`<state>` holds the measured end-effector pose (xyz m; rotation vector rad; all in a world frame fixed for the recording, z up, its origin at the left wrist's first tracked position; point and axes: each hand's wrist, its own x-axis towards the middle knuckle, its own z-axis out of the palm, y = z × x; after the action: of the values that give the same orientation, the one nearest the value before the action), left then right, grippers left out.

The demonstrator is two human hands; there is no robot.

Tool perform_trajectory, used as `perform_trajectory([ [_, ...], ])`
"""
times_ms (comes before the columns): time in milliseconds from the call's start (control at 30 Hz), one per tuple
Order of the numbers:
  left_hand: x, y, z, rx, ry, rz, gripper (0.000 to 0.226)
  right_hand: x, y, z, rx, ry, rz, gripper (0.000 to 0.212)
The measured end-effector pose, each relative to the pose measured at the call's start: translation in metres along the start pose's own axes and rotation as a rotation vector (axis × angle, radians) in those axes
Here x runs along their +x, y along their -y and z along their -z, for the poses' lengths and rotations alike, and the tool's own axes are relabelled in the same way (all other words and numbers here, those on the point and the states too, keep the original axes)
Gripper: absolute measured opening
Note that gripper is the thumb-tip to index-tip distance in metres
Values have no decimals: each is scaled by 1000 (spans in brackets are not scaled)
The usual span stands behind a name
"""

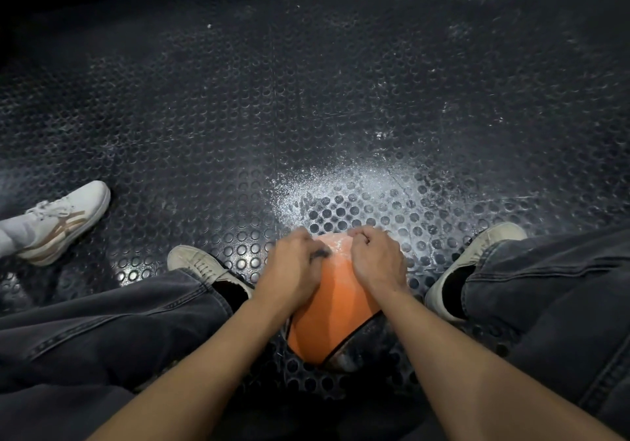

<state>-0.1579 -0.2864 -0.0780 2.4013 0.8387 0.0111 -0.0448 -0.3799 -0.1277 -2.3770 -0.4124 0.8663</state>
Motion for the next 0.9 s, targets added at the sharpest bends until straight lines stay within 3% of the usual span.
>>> perform_trajectory([
  [100, -17, 0, 5, -53, 120, -189, 17, 0, 1, 1, -12, -10, -22, 26],
  [233, 6, 12, 7, -50, -6, 108, 17, 3, 10, -5, -69, -9, 41, 31],
  [400, -14, 7, 7, -43, 136, -183, 16, -1, 4, -6, -91, -57, 33, 28],
  [533, 7, 21, 9, -5, -22, 76, 17, -3, 13, -10, -56, -25, 46, 27],
  [700, -15, 12, 12, -21, 182, -226, 15, -7, 10, -13, -41, -45, 21, 22],
  [833, 8, 29, 18, 10, 25, 56, 16, -7, 16, -18, -25, -29, 27, 22],
  [900, 4, 17, 17, 20, 44, -40, 17, -7, 15, -19, -31, -46, 19, 19],
])
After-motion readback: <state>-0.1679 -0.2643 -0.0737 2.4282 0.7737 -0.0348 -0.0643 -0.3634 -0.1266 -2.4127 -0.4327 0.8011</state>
